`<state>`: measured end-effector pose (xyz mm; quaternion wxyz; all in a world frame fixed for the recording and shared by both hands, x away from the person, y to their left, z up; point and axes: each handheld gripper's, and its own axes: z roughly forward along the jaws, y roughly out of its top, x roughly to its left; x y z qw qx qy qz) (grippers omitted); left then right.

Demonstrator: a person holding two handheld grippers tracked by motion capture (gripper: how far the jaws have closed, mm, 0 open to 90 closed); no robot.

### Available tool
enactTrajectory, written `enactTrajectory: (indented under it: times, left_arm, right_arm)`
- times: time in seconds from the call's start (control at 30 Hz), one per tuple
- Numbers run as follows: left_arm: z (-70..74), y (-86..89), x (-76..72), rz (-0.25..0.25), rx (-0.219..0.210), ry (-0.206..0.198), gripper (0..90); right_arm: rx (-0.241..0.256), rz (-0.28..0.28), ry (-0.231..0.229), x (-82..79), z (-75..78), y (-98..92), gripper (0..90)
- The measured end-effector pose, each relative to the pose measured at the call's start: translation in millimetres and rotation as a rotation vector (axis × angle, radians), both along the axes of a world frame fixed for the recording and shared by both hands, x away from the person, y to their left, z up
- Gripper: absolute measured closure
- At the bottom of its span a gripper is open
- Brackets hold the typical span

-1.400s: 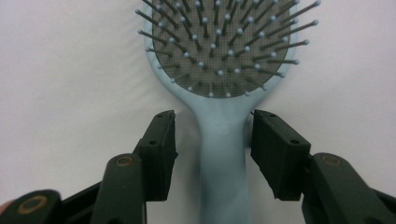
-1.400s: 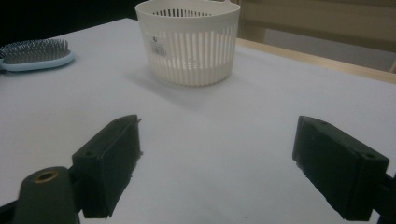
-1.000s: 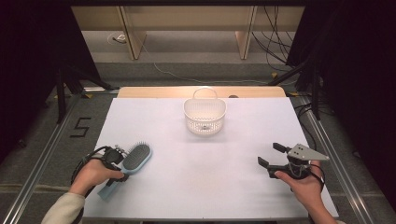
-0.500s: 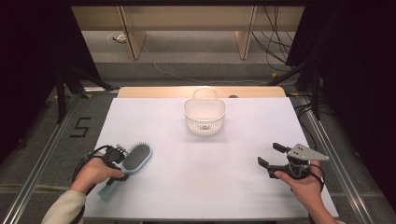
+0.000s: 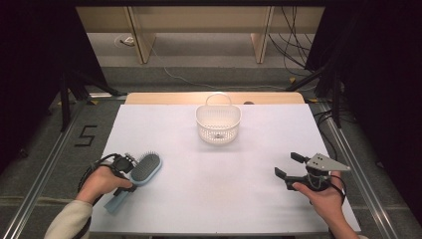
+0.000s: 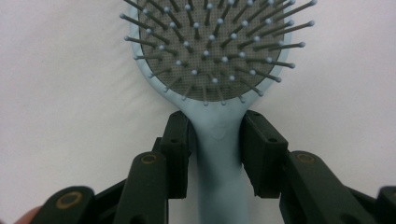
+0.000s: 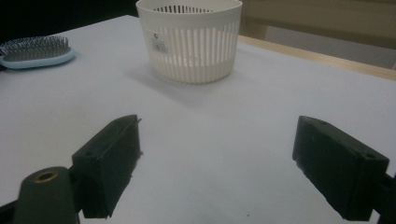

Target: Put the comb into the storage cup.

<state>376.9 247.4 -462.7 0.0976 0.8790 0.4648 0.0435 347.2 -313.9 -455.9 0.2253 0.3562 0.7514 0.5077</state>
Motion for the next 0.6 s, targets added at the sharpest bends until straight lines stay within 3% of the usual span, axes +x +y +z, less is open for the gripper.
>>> enactTrajectory:
  times: [0.3, 0.6]
  left_arm:
    - [0.7, -1.0, 1.5, 0.015, 0.010, 0.021, 66.8]
    - [0.2, -1.0, -1.2, 0.052, -0.002, 0.006, 69.1]
  right_arm:
    - [-0.002, 0.000, 0.002, 0.6, -0.7, -0.2, 16.0]
    - [-0.002, -0.003, 0.005, 0.6, -0.7, -0.6, 16.0]
